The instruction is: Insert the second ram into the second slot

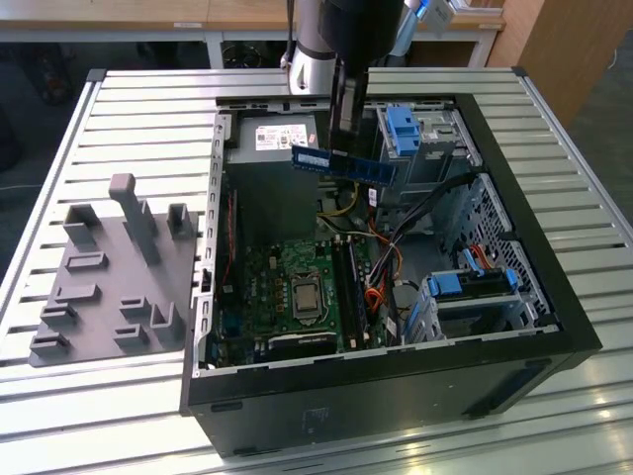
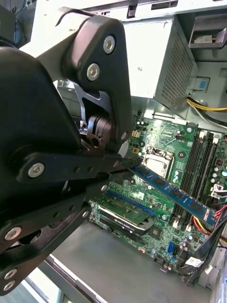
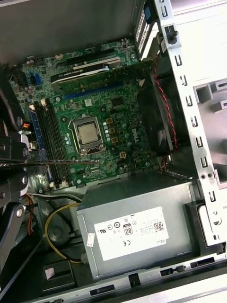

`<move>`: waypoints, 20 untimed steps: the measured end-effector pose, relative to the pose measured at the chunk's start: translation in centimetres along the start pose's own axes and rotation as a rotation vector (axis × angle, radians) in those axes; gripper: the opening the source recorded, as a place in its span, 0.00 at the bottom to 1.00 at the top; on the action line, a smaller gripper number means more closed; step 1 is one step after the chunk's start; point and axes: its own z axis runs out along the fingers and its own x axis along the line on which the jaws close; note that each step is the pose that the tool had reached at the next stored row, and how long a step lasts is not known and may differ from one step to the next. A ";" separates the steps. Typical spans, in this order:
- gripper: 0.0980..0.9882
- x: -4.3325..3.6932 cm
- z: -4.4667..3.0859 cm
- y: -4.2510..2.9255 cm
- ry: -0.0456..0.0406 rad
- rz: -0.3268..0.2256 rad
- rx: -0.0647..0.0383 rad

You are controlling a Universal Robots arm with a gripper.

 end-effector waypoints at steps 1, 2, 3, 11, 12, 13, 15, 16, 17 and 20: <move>0.04 0.00 0.00 0.00 -0.0002 0.006 0.000; 0.04 0.00 0.00 0.00 -0.0004 0.011 0.000; 0.04 0.00 0.00 0.00 -0.0006 0.016 0.000; 0.04 0.00 0.00 0.00 -0.0020 0.056 0.000; 0.04 0.00 0.00 0.00 -0.0021 0.059 0.000; 0.04 0.00 0.00 0.00 -0.0023 0.064 0.000; 0.04 0.00 0.00 0.00 -0.0025 0.074 0.000; 0.04 0.00 0.00 0.00 -0.0027 0.079 0.000; 0.04 0.00 0.00 0.00 -0.0027 0.085 0.001; 0.04 0.00 0.00 0.00 -0.0028 0.105 0.001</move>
